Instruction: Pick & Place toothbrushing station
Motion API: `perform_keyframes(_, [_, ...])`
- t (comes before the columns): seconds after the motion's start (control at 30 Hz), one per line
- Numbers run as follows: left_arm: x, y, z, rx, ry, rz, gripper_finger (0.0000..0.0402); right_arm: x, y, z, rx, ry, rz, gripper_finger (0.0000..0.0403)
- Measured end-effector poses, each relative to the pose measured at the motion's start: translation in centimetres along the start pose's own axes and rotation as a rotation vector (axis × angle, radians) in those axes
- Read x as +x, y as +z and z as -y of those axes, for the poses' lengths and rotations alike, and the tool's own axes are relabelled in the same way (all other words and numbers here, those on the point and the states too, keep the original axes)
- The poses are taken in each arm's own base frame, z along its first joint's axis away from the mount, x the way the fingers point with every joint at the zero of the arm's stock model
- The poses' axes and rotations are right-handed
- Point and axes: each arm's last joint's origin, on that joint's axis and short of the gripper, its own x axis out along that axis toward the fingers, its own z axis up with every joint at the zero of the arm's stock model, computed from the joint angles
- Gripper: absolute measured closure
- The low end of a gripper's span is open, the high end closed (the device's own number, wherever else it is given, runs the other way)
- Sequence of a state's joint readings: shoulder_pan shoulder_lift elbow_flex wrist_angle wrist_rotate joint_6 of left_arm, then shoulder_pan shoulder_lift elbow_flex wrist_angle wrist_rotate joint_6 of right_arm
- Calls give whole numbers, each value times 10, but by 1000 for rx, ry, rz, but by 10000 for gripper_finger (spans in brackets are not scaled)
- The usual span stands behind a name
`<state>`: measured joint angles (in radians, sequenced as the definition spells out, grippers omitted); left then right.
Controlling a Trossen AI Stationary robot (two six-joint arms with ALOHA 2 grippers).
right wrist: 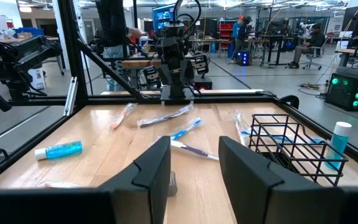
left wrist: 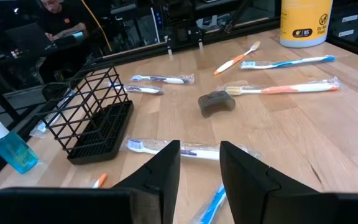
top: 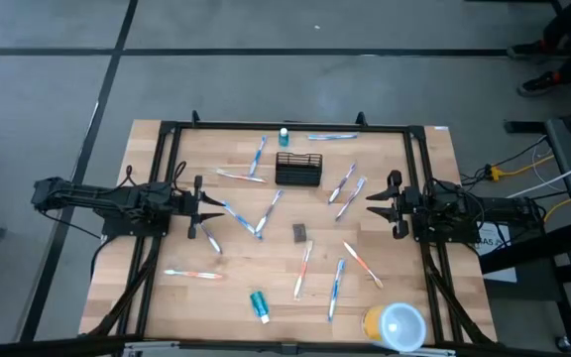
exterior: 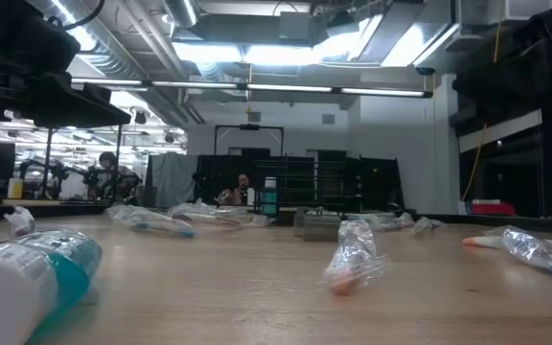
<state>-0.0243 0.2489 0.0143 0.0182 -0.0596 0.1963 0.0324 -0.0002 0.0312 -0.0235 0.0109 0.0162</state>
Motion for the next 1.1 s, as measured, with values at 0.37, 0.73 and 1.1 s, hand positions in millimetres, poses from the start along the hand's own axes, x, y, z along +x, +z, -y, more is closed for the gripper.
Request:
perform_keyframes(0.37, [0,0,0,0,0,1,294,0,0,0,0,0,0,264])
perform_keyframes(0.73, [0,0,0,0,0,0,294,0,1,1,-39,-10,9,264])
perform_keyframes(1.1, [0,1,0,0,0,5,294,0,5,1,760,-5,61,264])
